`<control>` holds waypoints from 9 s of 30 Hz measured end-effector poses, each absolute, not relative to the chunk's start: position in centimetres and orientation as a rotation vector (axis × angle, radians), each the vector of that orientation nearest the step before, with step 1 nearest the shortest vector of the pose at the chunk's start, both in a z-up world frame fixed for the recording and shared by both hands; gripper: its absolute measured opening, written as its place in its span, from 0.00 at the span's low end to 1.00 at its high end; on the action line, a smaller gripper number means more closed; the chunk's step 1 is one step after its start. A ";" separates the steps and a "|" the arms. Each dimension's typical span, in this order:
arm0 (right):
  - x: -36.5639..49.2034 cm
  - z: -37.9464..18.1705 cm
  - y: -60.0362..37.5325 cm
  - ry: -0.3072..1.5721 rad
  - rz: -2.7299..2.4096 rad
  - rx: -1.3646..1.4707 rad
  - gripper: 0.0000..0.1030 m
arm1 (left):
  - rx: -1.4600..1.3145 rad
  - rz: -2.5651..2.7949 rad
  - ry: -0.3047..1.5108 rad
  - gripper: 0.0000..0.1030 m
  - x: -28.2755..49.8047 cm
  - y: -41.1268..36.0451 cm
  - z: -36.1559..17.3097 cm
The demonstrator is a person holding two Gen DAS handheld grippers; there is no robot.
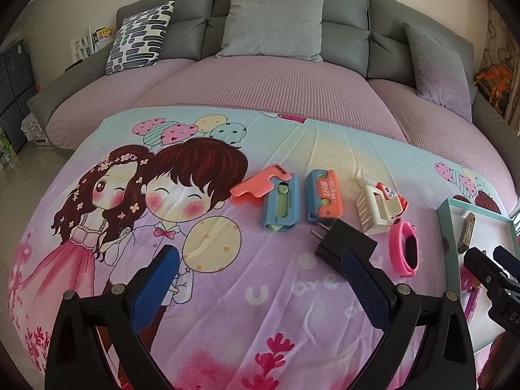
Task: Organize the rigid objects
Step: 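Lower the left tool toward the black charger while the right tool approaches the pink watch band, then close the left tool on the black charger while the right tool grasps the pink watch band, then carry the black charger and pink watch band over the teal tray, then open the left tool to drop the charger while the right tool releases the band in the tray, then move both open tools back toward the remaining objects on the bed, then lower the left tool toward the pink-blue toy knife while the right tool approaches the white clip holder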
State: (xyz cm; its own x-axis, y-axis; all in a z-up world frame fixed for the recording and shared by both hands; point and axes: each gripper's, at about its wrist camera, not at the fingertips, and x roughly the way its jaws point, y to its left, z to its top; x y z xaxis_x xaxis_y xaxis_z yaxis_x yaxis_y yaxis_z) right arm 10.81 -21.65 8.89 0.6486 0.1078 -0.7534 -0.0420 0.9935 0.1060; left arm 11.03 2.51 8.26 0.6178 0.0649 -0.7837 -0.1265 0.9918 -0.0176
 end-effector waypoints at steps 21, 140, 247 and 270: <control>12.2 6.8 -18.6 0.894 0.147 0.096 0.89 | -0.019 -0.107 1.000 0.97 13.4 -0.2 4.5; 7.4 10.9 -38.3 0.744 -0.397 0.333 0.50 | 0.212 -0.558 0.908 0.68 15.4 -25.2 8.6; 12.5 9.2 -19.5 0.776 0.041 0.130 1.00 | -0.159 0.131 0.910 0.95 14.4 7.8 7.5; 17.7 3.9 -14.9 0.926 0.145 0.121 0.88 | -0.087 -0.102 1.021 0.95 21.8 4.4 3.2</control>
